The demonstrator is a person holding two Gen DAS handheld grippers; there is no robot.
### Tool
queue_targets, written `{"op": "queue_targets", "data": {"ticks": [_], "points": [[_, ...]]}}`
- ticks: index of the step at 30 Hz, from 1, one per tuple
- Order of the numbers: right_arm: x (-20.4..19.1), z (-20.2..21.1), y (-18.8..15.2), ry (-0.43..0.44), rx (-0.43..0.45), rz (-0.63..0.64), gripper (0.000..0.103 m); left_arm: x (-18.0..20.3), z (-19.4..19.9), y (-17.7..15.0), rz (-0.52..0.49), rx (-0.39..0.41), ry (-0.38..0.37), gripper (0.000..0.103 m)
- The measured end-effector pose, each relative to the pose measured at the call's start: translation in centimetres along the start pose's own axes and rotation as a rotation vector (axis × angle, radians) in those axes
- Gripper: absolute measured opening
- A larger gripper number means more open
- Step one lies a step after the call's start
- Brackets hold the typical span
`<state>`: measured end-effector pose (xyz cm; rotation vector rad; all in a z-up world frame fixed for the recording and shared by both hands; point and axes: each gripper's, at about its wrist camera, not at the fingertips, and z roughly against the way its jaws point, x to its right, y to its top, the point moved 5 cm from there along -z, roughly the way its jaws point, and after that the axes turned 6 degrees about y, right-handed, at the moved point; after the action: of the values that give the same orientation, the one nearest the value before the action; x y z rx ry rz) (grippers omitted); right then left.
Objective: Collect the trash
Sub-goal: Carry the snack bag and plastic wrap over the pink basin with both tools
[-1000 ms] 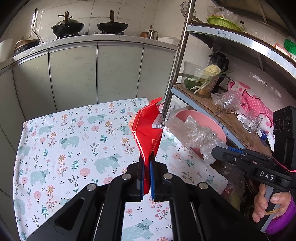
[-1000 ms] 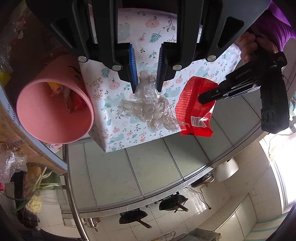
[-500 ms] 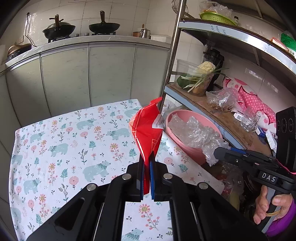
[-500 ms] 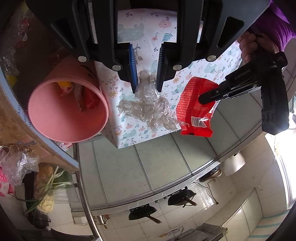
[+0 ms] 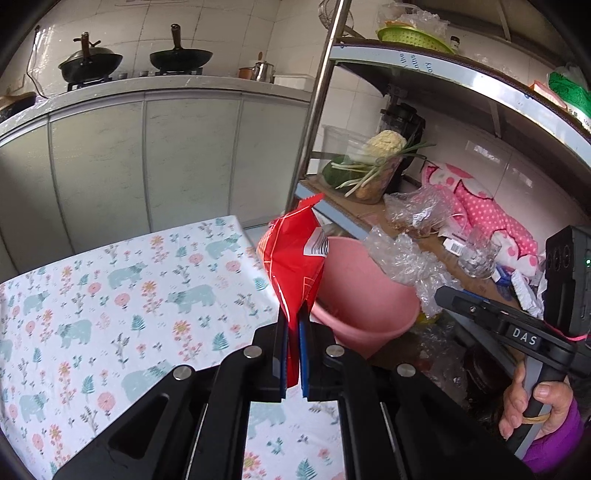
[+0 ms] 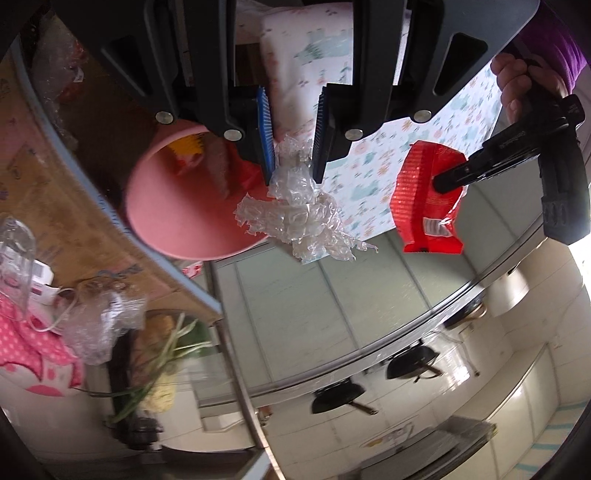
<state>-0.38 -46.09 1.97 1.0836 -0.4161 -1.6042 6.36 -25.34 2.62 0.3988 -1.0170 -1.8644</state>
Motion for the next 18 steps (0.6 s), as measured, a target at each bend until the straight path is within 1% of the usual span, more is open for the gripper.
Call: {"op": "queue_targets", "data": {"ticks": [7,12,18], "points": [[2.6,-1.1,0.0,-0.044,-0.014,-0.042,0.020,2.5,-2.5,1.9,-0.009,0.010,-0.065,0.004],[4.1,-2.4,0.0,-0.071,-0.035,-0.059,0.020,3.7,-5.5,3.2,0.023,-0.020,-0.118,0.004],[6.0,-4.2,-0.2,-0.105,-0.056,-0.082,0.020,4.9,-9.6,3.3,0.050,-0.079,-0.155,0.004]]}}
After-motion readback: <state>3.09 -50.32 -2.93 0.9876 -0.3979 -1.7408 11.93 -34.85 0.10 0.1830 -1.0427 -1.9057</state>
